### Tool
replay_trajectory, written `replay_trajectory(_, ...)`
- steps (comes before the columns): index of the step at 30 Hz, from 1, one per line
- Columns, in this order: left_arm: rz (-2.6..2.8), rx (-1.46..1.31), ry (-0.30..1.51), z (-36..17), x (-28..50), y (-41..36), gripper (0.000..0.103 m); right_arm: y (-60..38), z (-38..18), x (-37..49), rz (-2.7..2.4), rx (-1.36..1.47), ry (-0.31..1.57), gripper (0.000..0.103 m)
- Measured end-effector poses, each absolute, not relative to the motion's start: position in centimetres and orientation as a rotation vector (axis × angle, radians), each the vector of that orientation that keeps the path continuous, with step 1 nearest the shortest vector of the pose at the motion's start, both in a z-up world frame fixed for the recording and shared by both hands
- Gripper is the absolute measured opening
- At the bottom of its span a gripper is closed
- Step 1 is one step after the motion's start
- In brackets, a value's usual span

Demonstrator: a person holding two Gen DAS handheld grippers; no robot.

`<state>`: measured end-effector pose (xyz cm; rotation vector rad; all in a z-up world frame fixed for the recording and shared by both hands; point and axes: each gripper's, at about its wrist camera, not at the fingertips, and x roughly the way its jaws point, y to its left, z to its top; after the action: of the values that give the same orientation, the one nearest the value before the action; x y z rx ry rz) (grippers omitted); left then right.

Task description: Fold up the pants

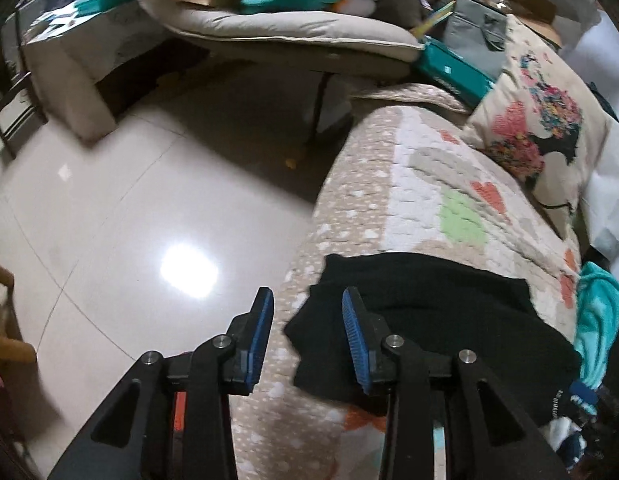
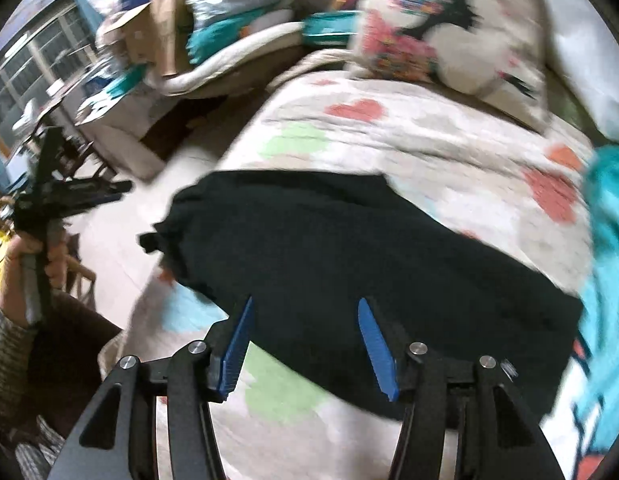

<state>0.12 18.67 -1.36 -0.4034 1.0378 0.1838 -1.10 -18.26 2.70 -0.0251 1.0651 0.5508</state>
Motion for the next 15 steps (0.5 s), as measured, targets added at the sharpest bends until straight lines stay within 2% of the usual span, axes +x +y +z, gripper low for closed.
replay_trajectory(5, 0.332, -0.589, 1.038, -3.0, -1.7, 23.7, 0.035, -9.2, 2.2, 2.0, 0.694, -0.096, 1.041, 0.058)
replay_trajectory(8, 0.394, -0.697, 0.978, -2.5, -3.0, 26.5, 0.035, -2.9, 1.2, 3.6, 0.784, -0.164, 1.043, 0.058)
replay_trajectory(15, 0.373, -0.806, 0.883, -0.8, -4.1, 28.0, 0.035, 9.7, -3.0, 5.0, 0.904, -0.488, 1.018, 0.058)
